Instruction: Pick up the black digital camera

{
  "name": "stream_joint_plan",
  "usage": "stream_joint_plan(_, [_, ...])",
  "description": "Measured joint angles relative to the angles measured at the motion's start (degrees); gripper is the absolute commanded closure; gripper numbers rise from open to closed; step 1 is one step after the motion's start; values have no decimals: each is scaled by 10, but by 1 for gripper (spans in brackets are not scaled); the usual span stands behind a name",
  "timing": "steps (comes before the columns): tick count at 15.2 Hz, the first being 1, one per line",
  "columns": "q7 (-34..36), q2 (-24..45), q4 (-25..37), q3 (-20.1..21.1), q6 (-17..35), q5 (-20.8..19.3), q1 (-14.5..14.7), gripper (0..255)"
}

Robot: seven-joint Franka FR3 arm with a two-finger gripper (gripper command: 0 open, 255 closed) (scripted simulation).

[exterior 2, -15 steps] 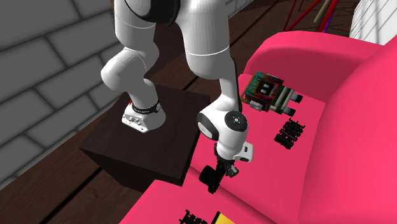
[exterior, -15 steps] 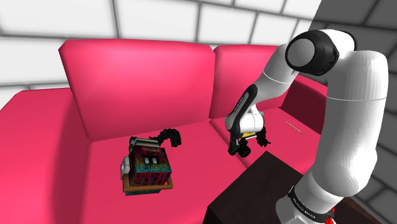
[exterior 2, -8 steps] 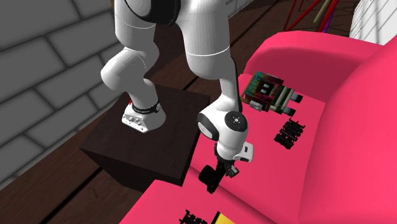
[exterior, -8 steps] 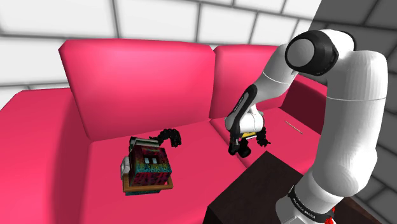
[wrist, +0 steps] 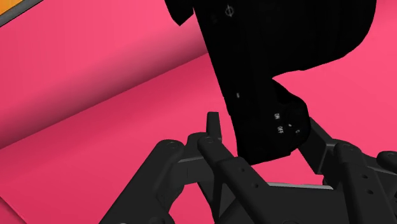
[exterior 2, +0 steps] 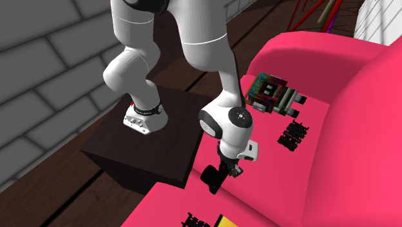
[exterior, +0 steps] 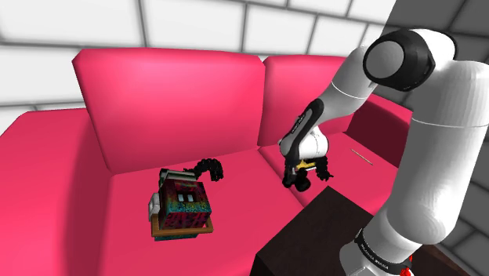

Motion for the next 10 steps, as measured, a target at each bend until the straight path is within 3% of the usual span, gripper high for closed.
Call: stream_joint_plan(10, [57, -93, -15, -60, -76, -77, 44, 255])
